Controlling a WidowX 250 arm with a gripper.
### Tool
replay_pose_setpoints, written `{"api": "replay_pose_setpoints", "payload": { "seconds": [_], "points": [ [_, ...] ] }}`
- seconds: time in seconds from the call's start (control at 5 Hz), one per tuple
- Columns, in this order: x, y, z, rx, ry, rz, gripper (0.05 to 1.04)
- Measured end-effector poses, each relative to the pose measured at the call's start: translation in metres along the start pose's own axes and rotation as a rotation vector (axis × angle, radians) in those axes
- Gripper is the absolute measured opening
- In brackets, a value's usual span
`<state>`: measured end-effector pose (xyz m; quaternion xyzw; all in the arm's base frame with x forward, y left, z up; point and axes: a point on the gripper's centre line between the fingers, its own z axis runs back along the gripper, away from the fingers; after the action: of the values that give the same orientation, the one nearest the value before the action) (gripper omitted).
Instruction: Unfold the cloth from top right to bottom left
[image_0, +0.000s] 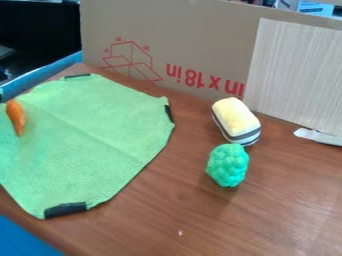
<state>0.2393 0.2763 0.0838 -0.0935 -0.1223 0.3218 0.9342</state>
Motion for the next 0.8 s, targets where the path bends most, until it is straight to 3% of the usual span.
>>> {"api": "replay_pose_setpoints", "payload": {
  "seconds": [0.4, 0.6, 0.8],
  "points": [
    [0.002, 0.014, 0.001, 0.085, -0.017, 0.075, 0.074],
    [0.003, 0.014, 0.006, 0.083, -0.003, 0.136, 0.217],
    [0.003, 0.011, 0.012, 0.076, 0.015, 0.173, 0.468]
  ]
}}
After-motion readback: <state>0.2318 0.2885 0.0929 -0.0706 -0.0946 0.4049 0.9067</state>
